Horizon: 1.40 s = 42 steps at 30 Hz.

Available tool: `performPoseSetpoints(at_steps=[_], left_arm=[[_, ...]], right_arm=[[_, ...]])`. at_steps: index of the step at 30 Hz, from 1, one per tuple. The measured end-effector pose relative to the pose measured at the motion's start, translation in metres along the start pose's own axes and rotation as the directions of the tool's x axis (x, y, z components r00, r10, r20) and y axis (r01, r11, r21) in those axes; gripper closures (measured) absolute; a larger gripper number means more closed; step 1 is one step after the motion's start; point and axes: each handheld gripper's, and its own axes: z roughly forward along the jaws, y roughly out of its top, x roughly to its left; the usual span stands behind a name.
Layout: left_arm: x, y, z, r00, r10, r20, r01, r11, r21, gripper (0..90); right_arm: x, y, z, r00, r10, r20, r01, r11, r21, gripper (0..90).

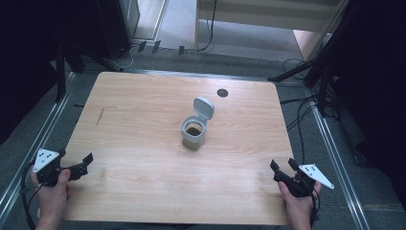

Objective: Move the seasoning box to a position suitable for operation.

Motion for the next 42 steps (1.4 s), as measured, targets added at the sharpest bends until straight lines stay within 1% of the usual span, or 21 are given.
performPoseSetpoints(at_steps=[2, 4, 6, 8, 9, 10, 12, 13, 15, 18, 19, 20, 21, 22, 25, 27, 29, 32, 33, 39, 42], left_arm=[[0.001, 0.0, 0.001, 0.9996, -0.021, -0.017, 0.021, 0.9998, 0.005, 0.0], [0.003, 0.0, 0.001, 0.9993, -0.037, 0.007, 0.036, 0.9993, 0.012, 0.0], [0.003, 0.001, 0.0, 0.9993, -0.037, 0.0, 0.037, 0.9992, 0.016, 1.0], [0.001, 0.001, -0.001, 0.9992, -0.03, -0.025, 0.03, 0.9995, 0.009, 13.9], [-0.001, 0.001, -0.001, 0.999, -0.018, -0.041, 0.019, 0.9998, 0.01, 16.0], [-0.002, 0.002, -0.001, 0.9986, -0.011, -0.052, 0.011, 0.9999, 0.003, 22.3], [-0.005, 0.004, 0.0, 0.9982, -0.03, -0.051, 0.03, 0.9995, -0.008, 36.3], [-0.007, 0.005, 0.002, 0.9987, -0.041, -0.031, 0.04, 0.9991, -0.013, 39.8], [-0.015, 0.01, 0.007, 0.9993, -0.037, -0.008, 0.037, 0.9993, -0.009, 45.7], [-0.029, 0.022, 0.015, 0.9984, -0.035, 0.044, 0.035, 0.9992, -0.018, 55.8], [-0.034, 0.026, 0.019, 0.9967, -0.033, 0.075, 0.035, 0.9991, -0.026, 60.4], [-0.041, 0.029, 0.023, 0.9956, -0.025, 0.09, 0.027, 0.9994, -0.024, 62.5], [-0.047, 0.032, 0.027, 0.9938, -0.01, 0.111, 0.012, 0.9997, -0.02, 67.7], [-0.052, 0.035, 0.032, 0.9901, -0.003, 0.141, 0.006, 0.9998, -0.022, 72.8], [-0.069, 0.043, 0.048, 0.9808, 0.006, 0.195, -0.004, 0.9999, -0.01, 81.9], [-0.081, 0.048, 0.058, 0.9767, 0.011, 0.214, -0.009, 0.9999, -0.007, 84.5], [-0.094, 0.052, 0.067, 0.9747, 0.023, 0.222, -0.022, 0.9997, -0.006, 86.1], [-0.111, 0.057, 0.079, 0.9672, 0.031, 0.252, -0.031, 0.9995, -0.004, 89.8], [-0.116, 0.059, 0.083, 0.9642, 0.03, 0.263, -0.03, 0.9995, -0.003, 90.0], [-0.146, 0.065, 0.098, 0.9506, 0.075, 0.301, -0.078, 0.997, -0.003, 90.0], [-0.156, 0.067, 0.103, 0.9464, 0.075, 0.314, -0.077, 0.997, -0.007, 90.0]], right_arm=[[0.0, 0.0, 0.0, 1.0, 0.007, 0.001, -0.007, 1.0, 0.003, 28.8], [-0.001, 0.001, 0.001, 1.0, 0.007, 0.001, -0.007, 1.0, 0.005, 31.5], [0.0, 0.001, 0.001, 0.9999, 0.008, 0.009, -0.008, 1.0, 0.008, 36.1], [0.002, 0.001, 0.001, 0.9999, -0.007, 0.009, 0.007, 1.0, 0.001, 42.0], [0.002, 0.001, 0.0, 0.9998, -0.016, 0.011, 0.016, 1.0, -0.001, 45.5], [0.004, 0.001, 0.0, 0.9994, -0.025, 0.024, 0.025, 1.0, -0.002, 48.5], [0.005, 0.001, -0.001, 0.9983, -0.031, 0.049, 0.032, 0.999, -0.004, 55.7], [0.006, 0.002, 0.0, 0.9983, -0.031, 0.049, 0.031, 1.0, 0.0, 58.1], [0.008, 0.004, 0.001, 0.9985, -0.027, 0.048, 0.027, 1.0, 0.005, 63.6], [0.015, 0.01, 0.003, 0.999, -0.014, 0.043, 0.013, 1.0, 0.008, 73.6], [0.018, 0.012, 0.004, 0.9997, -0.003, 0.026, 0.003, 1.0, 0.008, 78.5], [0.021, 0.014, 0.006, 1.0, 0.008, 0.003, -0.008, 1.0, 0.01, 79.8], [0.025, 0.017, 0.008, 0.9998, 0.011, -0.015, -0.011, 1.0, 0.013, 80.6], [0.029, 0.019, 0.011, 0.9995, 0.004, -0.032, -0.004, 1.0, 0.011, 82.1], [0.045, 0.025, 0.018, 0.9974, -0.022, -0.068, 0.022, 1.0, 0.007, 85.9], [0.056, 0.028, 0.024, 0.9951, -0.02, -0.097, 0.02, 1.0, 0.003, 88.1], [0.068, 0.032, 0.03, 0.9923, -0.025, -0.122, 0.026, 1.0, 0.001, 89.7], [0.085, 0.038, 0.04, 0.9859, -0.039, -0.163, 0.039, 0.999, -0.006, 90.0], [0.09, 0.04, 0.043, 0.9841, -0.047, -0.171, 0.046, 0.999, -0.009, 90.0], [0.117, 0.048, 0.061, 0.9758, -0.086, -0.201, 0.083, 0.996, -0.02, 90.0], [0.128, 0.051, 0.067, 0.9722, -0.097, -0.213, 0.093, 0.995, -0.03, 90.0]])
